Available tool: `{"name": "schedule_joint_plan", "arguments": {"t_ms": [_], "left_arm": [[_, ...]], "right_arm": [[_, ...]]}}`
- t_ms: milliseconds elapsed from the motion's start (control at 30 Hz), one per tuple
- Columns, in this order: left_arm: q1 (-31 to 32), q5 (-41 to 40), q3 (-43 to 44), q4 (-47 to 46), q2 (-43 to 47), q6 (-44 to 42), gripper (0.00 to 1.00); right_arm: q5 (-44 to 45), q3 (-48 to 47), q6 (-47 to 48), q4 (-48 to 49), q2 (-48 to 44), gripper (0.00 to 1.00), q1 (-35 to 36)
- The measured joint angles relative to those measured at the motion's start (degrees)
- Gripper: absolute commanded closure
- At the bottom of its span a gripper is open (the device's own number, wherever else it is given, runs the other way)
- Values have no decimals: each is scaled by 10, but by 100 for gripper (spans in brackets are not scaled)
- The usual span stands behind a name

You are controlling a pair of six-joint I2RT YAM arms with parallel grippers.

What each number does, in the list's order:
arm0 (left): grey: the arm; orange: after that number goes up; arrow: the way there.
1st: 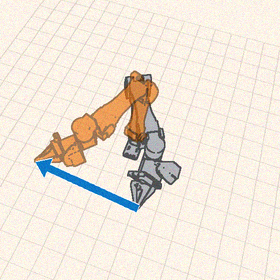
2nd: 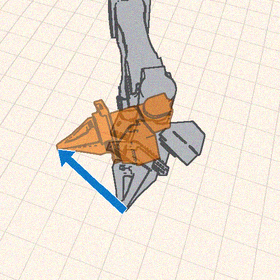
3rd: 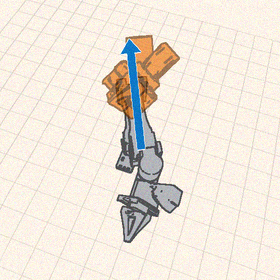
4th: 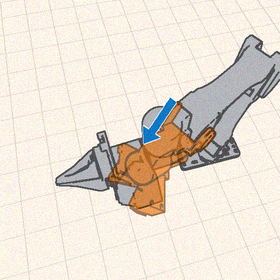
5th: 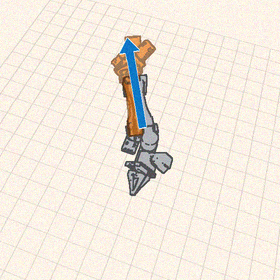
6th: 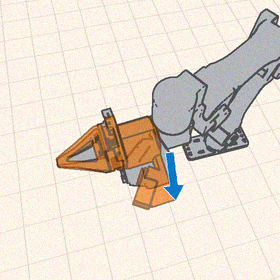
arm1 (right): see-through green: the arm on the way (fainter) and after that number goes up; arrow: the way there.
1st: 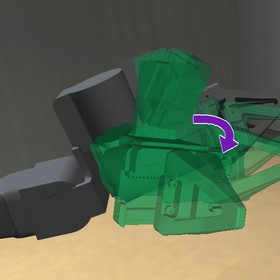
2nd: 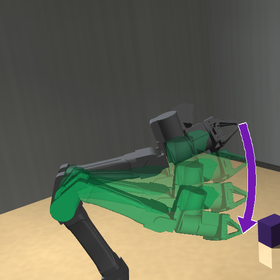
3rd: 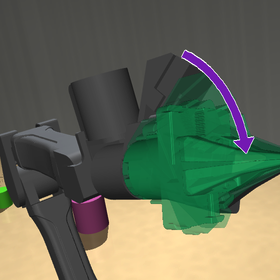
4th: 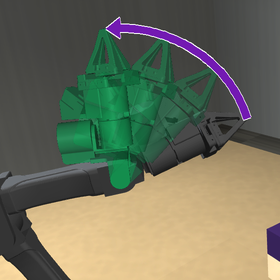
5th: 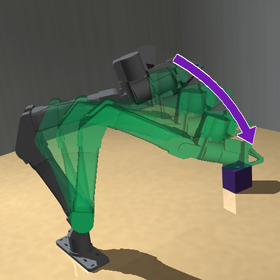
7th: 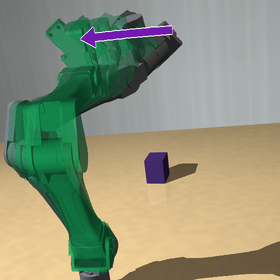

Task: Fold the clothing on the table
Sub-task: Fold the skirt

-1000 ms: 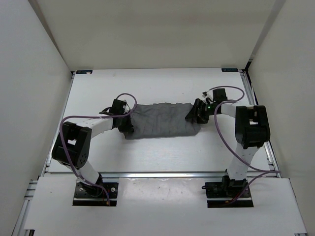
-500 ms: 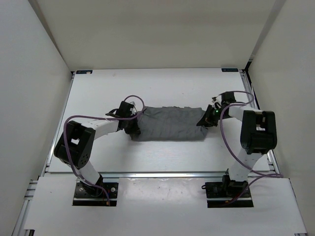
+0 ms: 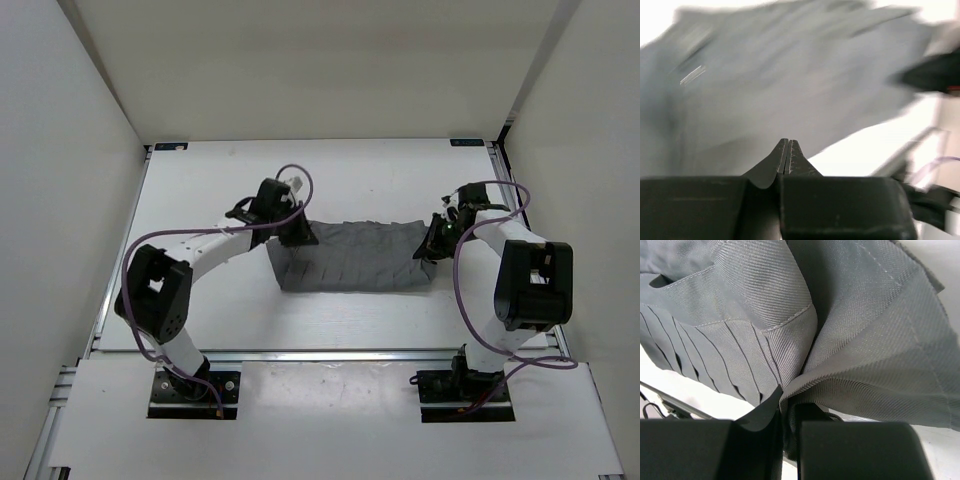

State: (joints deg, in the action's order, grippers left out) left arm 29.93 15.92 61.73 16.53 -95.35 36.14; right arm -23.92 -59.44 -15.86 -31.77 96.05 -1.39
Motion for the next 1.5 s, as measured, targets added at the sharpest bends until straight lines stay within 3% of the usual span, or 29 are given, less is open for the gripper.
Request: {"name": "schedule_joint_plan", "arguments": {"t_ms": [100,233,467,600,833,1200,1500], "left_arm": [[10,38,63,-36,0,15,98],[22,89,80,-108,-19,50,100],[40,120,90,-176,-166,103,100],[53,116,133,-164,-224,107,100],[80,86,209,-142,-241,94,100],[98,-9,239,-67,-281,38,100],[100,-46,254,-57,-306,12,100]], "right_arm": [[0,0,1,-1,0,100,3],[0,1,3,-2,0,100,3],[0,1,6,-3,0,100,5],[-1,1,10,-2,0,100,7],[-2,1,13,-3,2,100,8],[-3,1,14,-6,12,100,23],[-2,-8,13,-26,9,100,34]]}}
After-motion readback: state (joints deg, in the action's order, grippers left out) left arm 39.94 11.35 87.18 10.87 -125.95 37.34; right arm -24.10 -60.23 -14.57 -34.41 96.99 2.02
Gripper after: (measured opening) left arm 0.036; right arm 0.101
